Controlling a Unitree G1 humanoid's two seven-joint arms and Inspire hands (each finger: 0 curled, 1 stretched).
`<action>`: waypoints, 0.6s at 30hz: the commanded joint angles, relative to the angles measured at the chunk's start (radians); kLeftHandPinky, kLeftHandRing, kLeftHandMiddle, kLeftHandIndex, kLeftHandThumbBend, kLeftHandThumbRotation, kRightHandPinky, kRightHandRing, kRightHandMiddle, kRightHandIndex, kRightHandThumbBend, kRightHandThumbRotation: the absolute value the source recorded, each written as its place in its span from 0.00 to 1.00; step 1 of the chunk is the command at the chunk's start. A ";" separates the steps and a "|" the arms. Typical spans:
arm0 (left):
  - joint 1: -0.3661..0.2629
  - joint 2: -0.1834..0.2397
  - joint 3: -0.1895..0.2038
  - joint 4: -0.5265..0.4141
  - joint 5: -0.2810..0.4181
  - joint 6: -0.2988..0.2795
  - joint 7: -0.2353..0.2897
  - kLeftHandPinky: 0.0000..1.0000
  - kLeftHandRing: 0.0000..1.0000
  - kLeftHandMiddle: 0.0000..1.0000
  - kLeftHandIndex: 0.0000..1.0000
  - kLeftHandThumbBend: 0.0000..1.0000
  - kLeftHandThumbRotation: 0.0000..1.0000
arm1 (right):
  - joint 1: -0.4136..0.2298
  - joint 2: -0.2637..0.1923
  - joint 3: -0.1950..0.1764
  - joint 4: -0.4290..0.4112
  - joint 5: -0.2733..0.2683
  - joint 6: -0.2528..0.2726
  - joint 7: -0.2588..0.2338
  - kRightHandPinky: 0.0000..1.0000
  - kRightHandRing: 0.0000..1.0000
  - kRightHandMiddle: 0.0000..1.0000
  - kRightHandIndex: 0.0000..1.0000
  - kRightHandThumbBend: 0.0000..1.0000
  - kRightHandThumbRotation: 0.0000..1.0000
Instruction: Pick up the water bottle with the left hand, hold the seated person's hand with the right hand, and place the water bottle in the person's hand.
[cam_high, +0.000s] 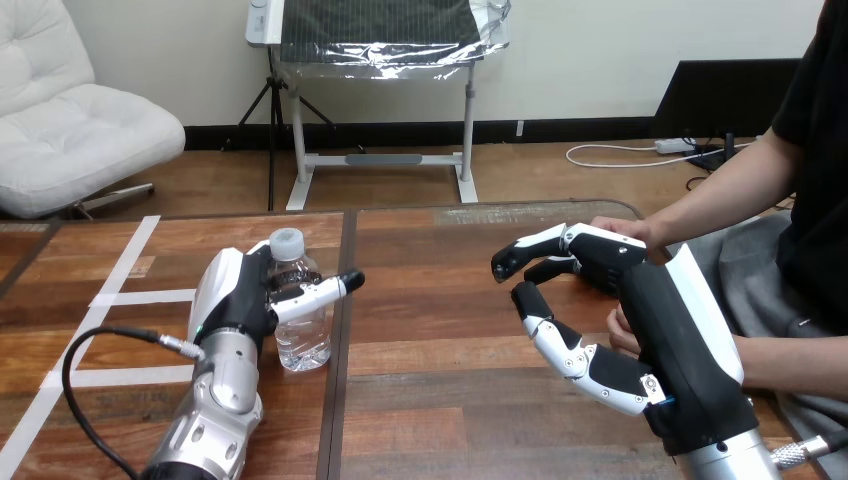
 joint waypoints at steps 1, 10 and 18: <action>-0.049 -0.008 0.018 0.021 -0.011 -0.062 0.039 0.64 0.73 0.77 0.76 0.89 0.34 | -0.054 -0.008 -0.019 -0.020 0.024 -0.004 0.001 0.60 0.70 0.64 0.55 0.31 0.00; -0.046 -0.010 0.017 0.047 -0.007 -0.106 0.093 0.55 0.61 0.64 0.64 0.78 0.08 | -0.053 -0.009 -0.021 -0.023 0.029 0.000 0.007 0.60 0.69 0.64 0.55 0.31 0.00; -0.041 0.001 0.005 0.097 0.004 -0.200 0.136 0.44 0.46 0.49 0.51 0.71 0.00 | -0.056 -0.013 -0.023 -0.024 0.035 -0.001 0.015 0.60 0.69 0.64 0.55 0.32 0.00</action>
